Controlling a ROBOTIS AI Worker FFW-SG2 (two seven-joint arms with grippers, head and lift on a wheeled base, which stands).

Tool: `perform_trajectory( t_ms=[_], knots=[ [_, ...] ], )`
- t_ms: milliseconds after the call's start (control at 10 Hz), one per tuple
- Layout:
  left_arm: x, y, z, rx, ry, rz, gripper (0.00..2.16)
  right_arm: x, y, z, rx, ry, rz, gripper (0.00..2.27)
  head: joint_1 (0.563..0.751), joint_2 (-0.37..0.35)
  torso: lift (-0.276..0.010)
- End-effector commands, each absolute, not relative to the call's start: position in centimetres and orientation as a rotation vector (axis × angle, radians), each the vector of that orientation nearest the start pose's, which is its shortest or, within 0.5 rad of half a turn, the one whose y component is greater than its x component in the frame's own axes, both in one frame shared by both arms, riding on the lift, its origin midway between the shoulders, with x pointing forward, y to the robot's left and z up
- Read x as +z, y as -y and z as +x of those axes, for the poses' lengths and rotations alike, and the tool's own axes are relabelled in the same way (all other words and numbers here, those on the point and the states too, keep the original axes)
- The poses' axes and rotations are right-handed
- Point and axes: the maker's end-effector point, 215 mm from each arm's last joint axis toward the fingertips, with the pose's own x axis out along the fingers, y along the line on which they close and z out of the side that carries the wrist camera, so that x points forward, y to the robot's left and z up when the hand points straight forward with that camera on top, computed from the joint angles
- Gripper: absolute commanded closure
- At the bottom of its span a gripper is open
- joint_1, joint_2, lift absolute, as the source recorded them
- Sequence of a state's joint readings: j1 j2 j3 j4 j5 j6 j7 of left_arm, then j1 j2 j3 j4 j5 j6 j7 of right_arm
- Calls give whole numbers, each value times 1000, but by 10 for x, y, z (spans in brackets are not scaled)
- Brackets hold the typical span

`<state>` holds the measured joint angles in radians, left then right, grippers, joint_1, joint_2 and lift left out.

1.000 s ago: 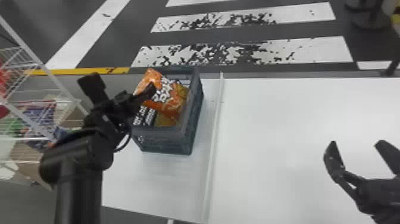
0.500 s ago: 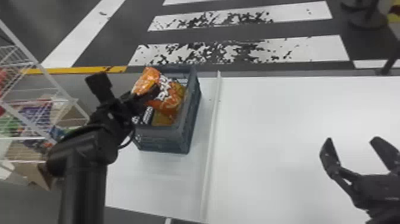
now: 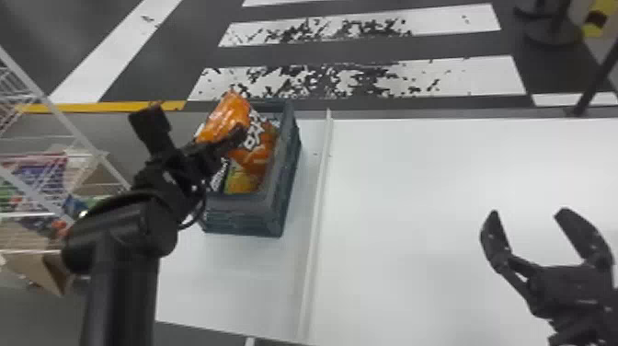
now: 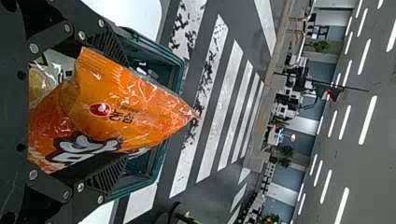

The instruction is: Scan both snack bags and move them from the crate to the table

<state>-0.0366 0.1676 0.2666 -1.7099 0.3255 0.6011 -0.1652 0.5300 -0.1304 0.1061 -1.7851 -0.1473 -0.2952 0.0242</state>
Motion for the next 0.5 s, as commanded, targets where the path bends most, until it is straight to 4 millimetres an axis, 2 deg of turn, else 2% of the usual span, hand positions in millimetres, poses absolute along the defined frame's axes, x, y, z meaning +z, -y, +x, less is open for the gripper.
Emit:
perform_trajectory(
  t_ms=[0,100,400],
  knots=[
    [-379,-368,578,39,-338,-218,1737,-407,193,409,137,-37,81,56,695,184,-88],
    [-374,-381,572,84,-336,-208,2128,-405,193,409,137,-32,81,56,695,189,-88],
    [-331,-400,549,108,-256,-227,2135,-406,193,409,138,-34,82,56,695,222,-88]
  ],
)
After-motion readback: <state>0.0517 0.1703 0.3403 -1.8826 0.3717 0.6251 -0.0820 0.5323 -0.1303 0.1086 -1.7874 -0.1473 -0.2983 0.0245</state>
